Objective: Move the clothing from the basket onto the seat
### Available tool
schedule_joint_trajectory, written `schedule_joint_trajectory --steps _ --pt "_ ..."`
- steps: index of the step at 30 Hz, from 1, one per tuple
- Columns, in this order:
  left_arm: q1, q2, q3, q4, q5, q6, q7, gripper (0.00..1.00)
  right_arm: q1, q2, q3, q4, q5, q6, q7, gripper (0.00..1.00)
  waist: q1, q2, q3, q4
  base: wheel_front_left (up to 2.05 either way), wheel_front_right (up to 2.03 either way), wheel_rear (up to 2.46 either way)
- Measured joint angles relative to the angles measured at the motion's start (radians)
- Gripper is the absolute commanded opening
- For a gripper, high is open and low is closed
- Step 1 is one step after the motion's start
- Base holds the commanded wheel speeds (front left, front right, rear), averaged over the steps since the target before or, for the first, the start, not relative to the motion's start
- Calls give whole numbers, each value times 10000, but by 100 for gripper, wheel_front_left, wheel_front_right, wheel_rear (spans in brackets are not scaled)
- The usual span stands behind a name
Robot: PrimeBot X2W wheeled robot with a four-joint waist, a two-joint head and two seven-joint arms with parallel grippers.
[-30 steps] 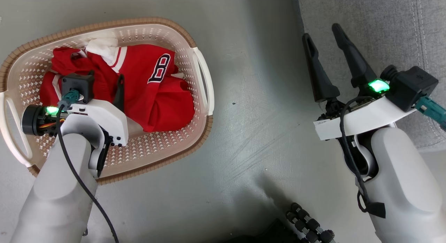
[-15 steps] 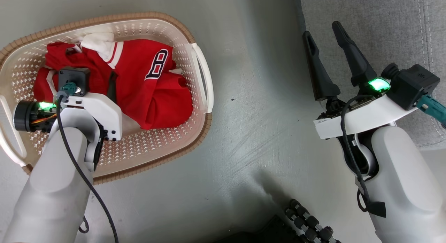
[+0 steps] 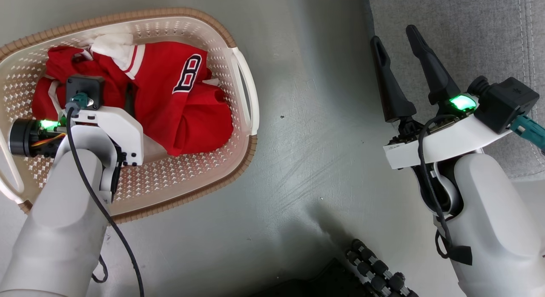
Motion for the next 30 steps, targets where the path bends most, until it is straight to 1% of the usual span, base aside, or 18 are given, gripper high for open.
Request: schedule_joint_trajectory --steps 14,21,26,28,30 --pt "-234 29 36 341 -2 79 -27 100 -170 0 165 0 71 0 0 100 0 0 147 -117 0 0 0" --pt "-253 -173 -15 422 -2 79 -71 100 -171 0 174 8 73 0 0 100 0 0 187 -160 0 0 0" --pt "-353 -176 -46 520 -4 17 -157 100 -172 0 180 12 75 0 0 100 0 0 196 -169 0 0 0" --pt "-403 -169 -56 548 -4 13 -174 96 -173 0 178 12 75 0 0 100 0 0 205 -171 0 0 0" --pt "-429 -176 -67 575 -4 -10 -242 84 -173 0 176 15 77 0 0 100 0 0 214 -171 0 0 0"
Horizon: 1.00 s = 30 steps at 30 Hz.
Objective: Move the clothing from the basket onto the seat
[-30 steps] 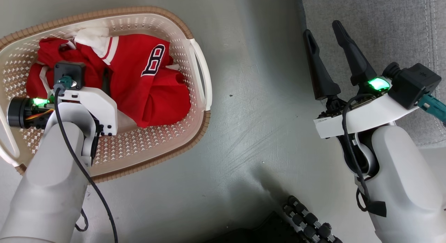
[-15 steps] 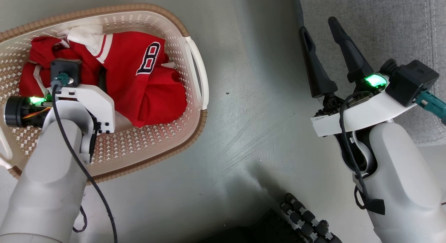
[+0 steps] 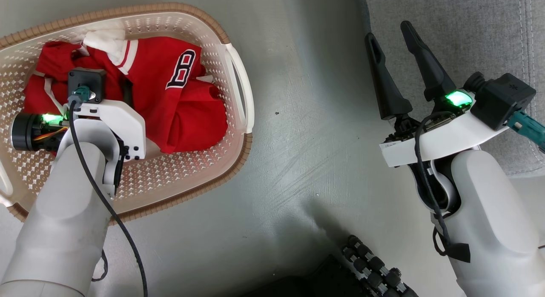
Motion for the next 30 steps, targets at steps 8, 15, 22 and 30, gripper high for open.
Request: schedule_joint_trajectory --steps 8,15,22,30 --pt "-35 6 -36 128 -6 -90 -92 0 -4 0 -10 19 157 0 0 100 0 0 21 17 0 0 0" --pt "-68 52 -29 244 -36 -192 -259 0 -63 0 -35 38 186 0 0 100 -1 0 -30 75 0 0 0" --pt "-69 -63 182 123 -311 -368 -773 0 -279 0 -249 109 205 0 0 100 -1 0 -187 207 0 0 0" --pt "98 -270 313 -146 -581 -541 -1411 0 -280 0 -416 332 173 0 0 100 -1 0 -495 453 0 0 0"
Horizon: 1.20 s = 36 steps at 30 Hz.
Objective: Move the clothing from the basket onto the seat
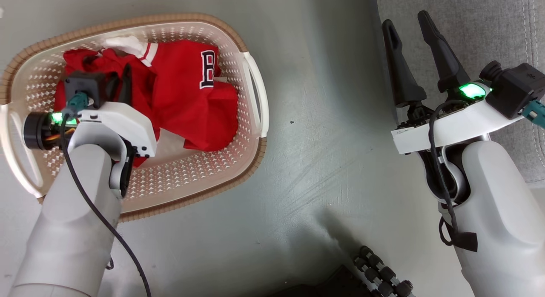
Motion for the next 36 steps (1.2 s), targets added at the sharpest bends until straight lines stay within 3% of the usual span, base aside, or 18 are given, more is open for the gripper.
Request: schedule_joint_trajectory --steps 12,36 --pt "910 -303 115 -474 -485 -416 -874 0 12 -4 -385 336 -311 0 0 100 1 0 -798 549 0 0 0" --pt "2635 -779 38 -1035 -1423 -972 -1312 0 1469 -17 -1055 997 -1237 0 0 100 0 0 -3222 1749 0 0 0"
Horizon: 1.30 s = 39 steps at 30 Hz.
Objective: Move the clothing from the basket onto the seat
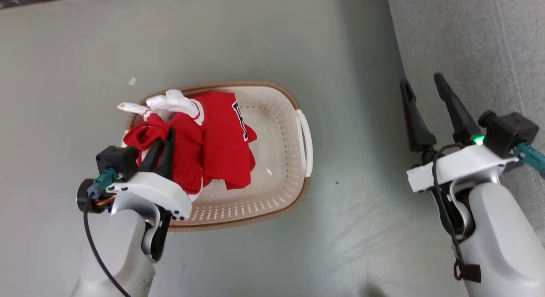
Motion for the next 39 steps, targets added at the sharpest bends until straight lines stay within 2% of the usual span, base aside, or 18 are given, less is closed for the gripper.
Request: schedule_joint_trajectory --steps 17,39 --pt "1052 -56 -251 -727 -579 -259 -42 0 1439 -86 -732 117 -94 0 0 100 0 0 -2013 711 0 0 0" --pt "2677 -50 -573 -1737 -1179 -142 -31 0 3511 -38 -1145 159 -213 0 0 100 -1 0 -4613 1193 0 0 0"
